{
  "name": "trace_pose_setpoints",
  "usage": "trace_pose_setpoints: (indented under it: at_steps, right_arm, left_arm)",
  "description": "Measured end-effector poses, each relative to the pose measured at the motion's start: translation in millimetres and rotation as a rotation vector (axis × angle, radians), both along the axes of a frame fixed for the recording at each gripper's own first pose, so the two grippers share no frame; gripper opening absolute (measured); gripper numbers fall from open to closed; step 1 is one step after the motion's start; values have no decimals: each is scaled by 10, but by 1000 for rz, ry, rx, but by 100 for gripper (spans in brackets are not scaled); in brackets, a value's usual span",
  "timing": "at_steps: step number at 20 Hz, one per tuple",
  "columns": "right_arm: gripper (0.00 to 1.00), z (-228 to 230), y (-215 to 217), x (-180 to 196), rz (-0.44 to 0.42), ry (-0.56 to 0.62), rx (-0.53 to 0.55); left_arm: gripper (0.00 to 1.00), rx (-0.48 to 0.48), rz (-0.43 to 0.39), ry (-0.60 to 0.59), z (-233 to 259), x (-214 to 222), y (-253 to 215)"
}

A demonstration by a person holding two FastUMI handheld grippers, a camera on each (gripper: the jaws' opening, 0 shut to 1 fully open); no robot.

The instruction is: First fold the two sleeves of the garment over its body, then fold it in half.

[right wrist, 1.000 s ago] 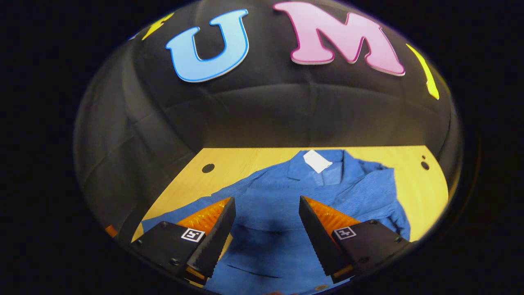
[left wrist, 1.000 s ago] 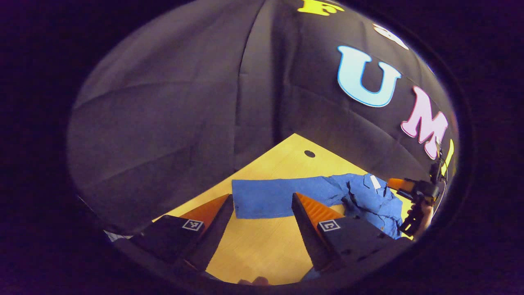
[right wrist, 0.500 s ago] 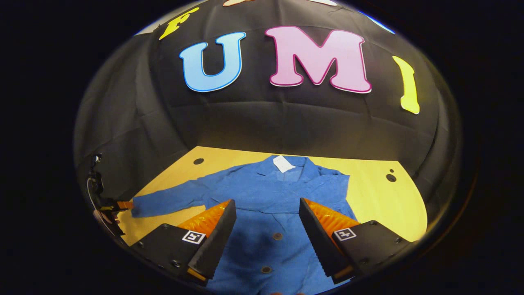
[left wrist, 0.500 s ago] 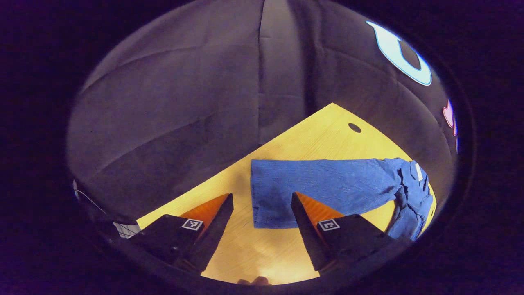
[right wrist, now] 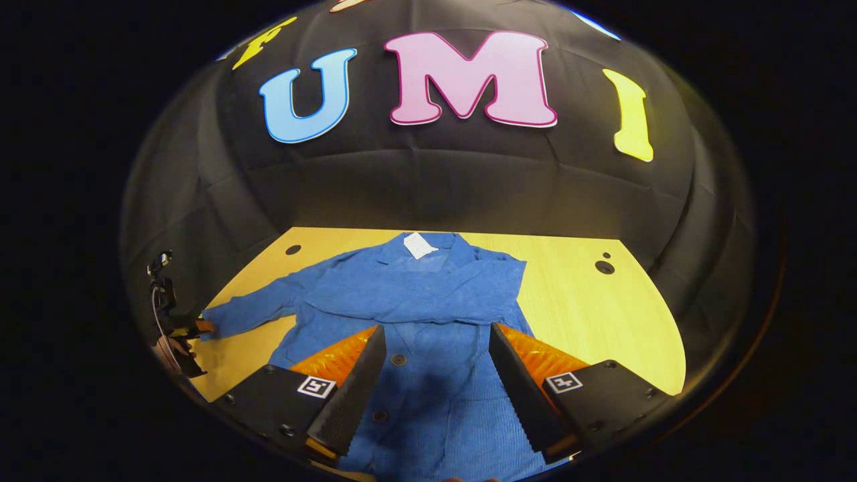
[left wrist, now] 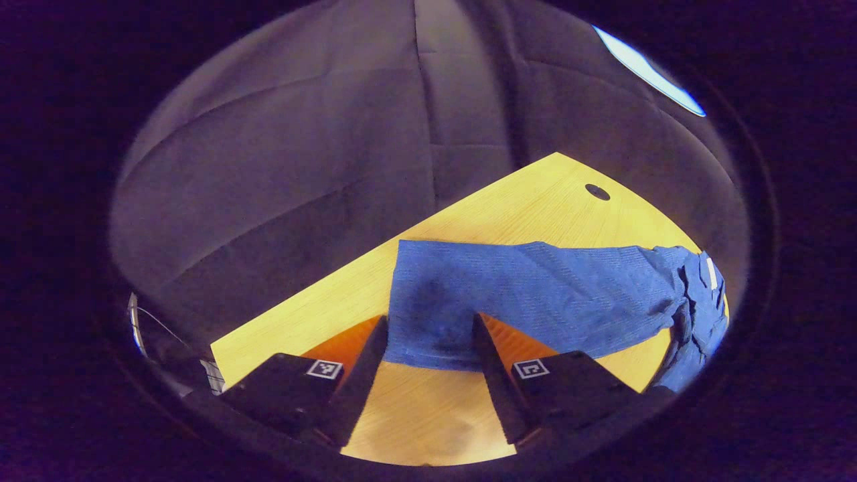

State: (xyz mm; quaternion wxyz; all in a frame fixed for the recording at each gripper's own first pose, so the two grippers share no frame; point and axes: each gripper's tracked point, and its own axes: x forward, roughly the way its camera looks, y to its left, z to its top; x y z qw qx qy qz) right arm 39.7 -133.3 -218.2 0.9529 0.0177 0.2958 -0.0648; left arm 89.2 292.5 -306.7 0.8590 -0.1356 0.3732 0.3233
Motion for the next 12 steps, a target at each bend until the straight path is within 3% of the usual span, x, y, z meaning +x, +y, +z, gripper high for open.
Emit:
trace_pose_setpoints:
  at_steps: [1, 4, 6, 12]
  right_arm:
    - [98, -31, -21, -33, -3, 11, 8]
    - [98, -105, -86, -109, -19, 44, 16]
    - [98, -99, -115, -135, -21, 50, 21]
    - [98, -59, -327, -128, -48, 39, 23]
  left_arm:
    - [68, 2, -24, -5, -4, 44, -19]
    - [19, 19, -55, 24, -79, 148, -148]
    - [3, 39, -59, 36, -62, 175, -135]
    - [0, -22, -58, -78, 222, 303, -192]
